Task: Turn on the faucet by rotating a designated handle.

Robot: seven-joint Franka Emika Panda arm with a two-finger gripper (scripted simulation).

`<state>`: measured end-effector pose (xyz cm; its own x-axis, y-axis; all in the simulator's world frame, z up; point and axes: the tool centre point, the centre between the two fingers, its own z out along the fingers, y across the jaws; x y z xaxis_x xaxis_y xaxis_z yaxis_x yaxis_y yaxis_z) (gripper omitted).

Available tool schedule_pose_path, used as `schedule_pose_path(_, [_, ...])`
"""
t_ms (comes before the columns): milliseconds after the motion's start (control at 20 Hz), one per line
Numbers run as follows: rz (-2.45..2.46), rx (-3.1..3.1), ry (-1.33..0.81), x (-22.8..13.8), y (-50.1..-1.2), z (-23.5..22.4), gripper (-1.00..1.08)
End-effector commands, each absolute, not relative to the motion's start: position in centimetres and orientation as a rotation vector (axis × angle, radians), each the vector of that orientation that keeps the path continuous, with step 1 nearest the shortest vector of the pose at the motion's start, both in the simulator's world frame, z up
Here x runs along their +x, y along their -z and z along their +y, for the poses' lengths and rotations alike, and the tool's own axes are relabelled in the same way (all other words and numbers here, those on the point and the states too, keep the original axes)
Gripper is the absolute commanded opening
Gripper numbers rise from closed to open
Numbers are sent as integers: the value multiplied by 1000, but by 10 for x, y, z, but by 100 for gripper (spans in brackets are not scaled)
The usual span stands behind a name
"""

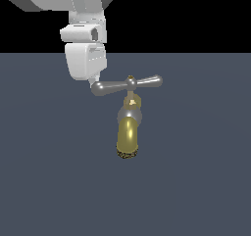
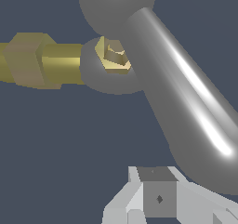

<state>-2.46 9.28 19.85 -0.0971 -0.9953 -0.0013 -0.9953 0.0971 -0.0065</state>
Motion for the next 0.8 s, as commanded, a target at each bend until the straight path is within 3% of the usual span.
schedule_pose_path(0, [2319,-2120,0,-36,-199,98,-100])
schedule_pose_path(750, [2320,-2116,5,-68,-199,73,-100])
